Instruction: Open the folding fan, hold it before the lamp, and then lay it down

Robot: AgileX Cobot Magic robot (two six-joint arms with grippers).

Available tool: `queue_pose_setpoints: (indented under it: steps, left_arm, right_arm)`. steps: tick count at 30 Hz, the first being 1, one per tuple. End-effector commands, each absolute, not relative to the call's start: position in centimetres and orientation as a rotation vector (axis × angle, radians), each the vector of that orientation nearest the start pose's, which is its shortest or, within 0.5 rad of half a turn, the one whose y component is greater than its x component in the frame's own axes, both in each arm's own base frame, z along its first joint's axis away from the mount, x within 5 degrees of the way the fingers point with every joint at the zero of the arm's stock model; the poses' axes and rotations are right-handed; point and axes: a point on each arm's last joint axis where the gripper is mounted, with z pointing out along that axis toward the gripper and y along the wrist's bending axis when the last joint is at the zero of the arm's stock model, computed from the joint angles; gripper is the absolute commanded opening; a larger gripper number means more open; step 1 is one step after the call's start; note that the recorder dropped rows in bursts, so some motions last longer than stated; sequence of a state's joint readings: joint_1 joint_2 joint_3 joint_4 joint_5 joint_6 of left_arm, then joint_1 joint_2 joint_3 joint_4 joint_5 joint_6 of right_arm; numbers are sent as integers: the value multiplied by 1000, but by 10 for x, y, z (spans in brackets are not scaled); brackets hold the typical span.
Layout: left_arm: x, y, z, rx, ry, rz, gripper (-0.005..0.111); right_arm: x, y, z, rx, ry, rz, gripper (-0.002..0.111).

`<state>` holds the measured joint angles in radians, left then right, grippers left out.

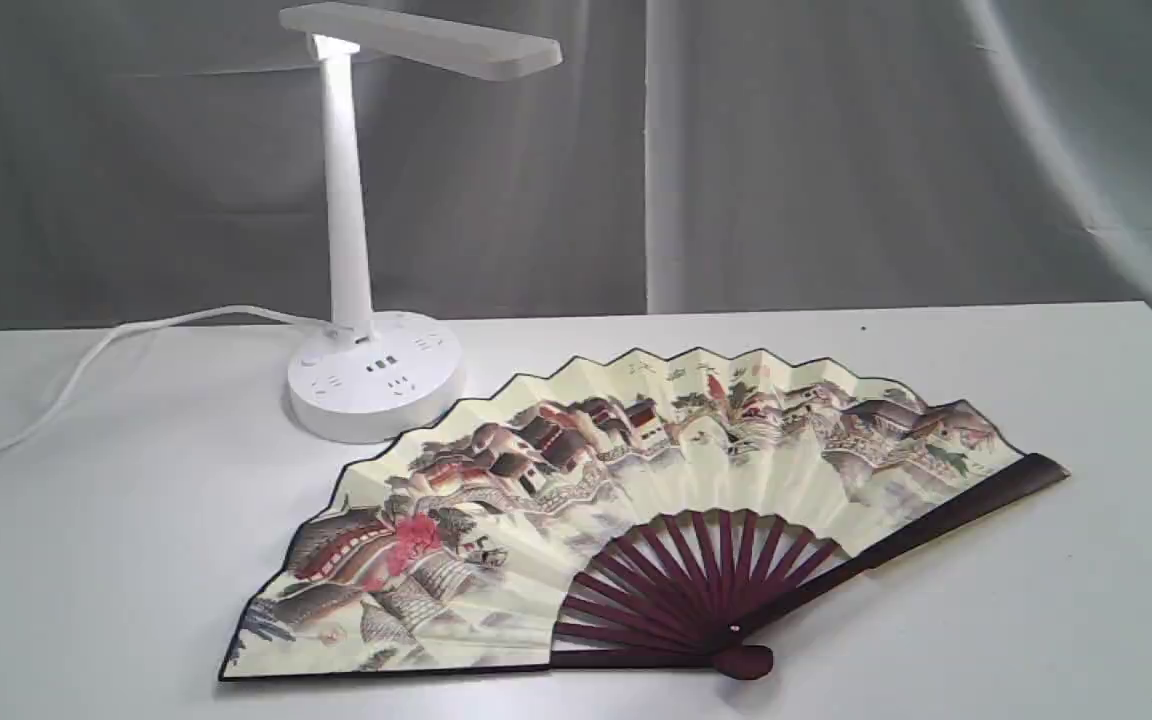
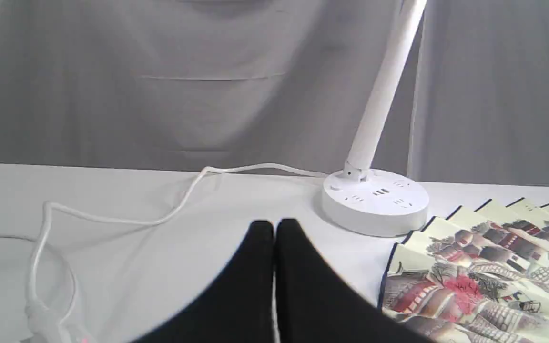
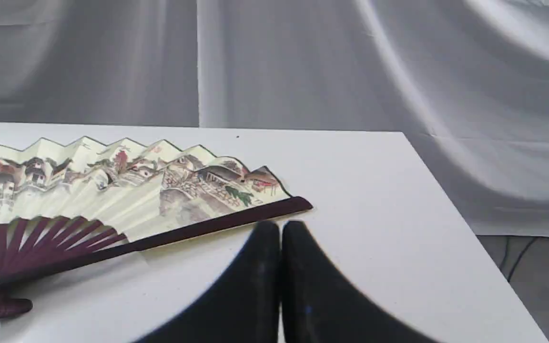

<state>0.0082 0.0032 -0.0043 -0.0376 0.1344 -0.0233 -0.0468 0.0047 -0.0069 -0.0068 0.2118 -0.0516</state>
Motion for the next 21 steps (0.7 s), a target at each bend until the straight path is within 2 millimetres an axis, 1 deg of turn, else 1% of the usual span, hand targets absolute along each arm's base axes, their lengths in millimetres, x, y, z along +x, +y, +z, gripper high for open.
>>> queue_pose_setpoints:
  steps: [1,8,21]
  left_arm:
    - [56,0,202,-51,1610,-41,0]
    - [56,0,201,-55,1613,-46,0]
    - [56,0,201,-55,1613,-46,0]
  right_arm:
    - [56,-3,198,-5,1652,-78,0]
    - [56,-2,198,21,1652,-44,0]
    - [56,-2,198,21,1652,-44,0]
